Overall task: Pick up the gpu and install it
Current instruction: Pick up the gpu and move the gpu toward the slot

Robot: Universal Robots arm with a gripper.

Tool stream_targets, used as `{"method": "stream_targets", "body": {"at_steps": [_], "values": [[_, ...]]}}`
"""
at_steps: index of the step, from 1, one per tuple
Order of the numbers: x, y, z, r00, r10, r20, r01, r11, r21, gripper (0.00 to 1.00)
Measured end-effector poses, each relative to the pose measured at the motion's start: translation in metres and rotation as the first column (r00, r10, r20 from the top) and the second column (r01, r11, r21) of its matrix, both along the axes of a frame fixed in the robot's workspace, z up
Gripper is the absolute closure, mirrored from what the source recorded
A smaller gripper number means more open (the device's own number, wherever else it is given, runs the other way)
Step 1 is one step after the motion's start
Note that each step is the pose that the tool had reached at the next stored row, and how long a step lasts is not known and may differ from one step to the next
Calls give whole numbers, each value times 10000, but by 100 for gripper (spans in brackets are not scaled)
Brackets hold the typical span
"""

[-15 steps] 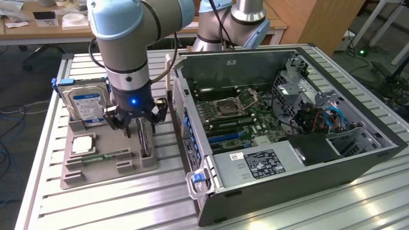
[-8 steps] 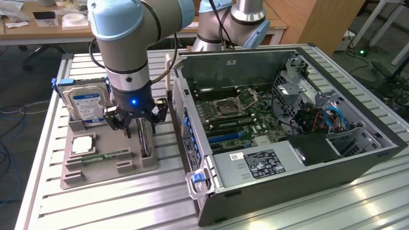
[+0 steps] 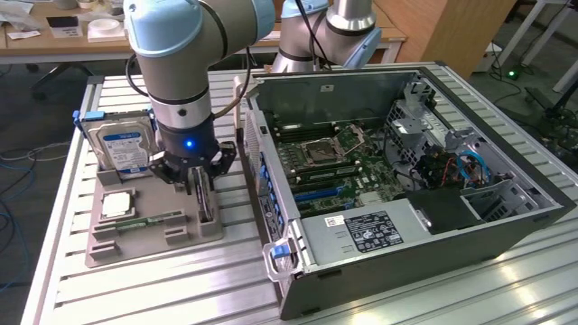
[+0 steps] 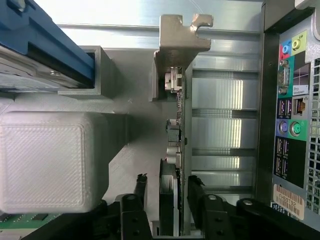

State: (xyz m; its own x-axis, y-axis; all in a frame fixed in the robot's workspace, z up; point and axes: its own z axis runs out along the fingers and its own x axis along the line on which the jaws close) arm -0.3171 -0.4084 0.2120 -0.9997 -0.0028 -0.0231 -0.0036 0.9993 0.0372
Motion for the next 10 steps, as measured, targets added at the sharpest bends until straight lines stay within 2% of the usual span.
{"method": "stream_targets", "body": {"at_steps": [1, 2, 10], "values": [[0, 0, 0, 10000, 0, 0, 0, 10000, 0, 50], [0, 0, 0, 10000, 0, 0, 0, 10000, 0, 57], [14, -2, 0, 10000, 0, 0, 0, 10000, -1, 57]]}}
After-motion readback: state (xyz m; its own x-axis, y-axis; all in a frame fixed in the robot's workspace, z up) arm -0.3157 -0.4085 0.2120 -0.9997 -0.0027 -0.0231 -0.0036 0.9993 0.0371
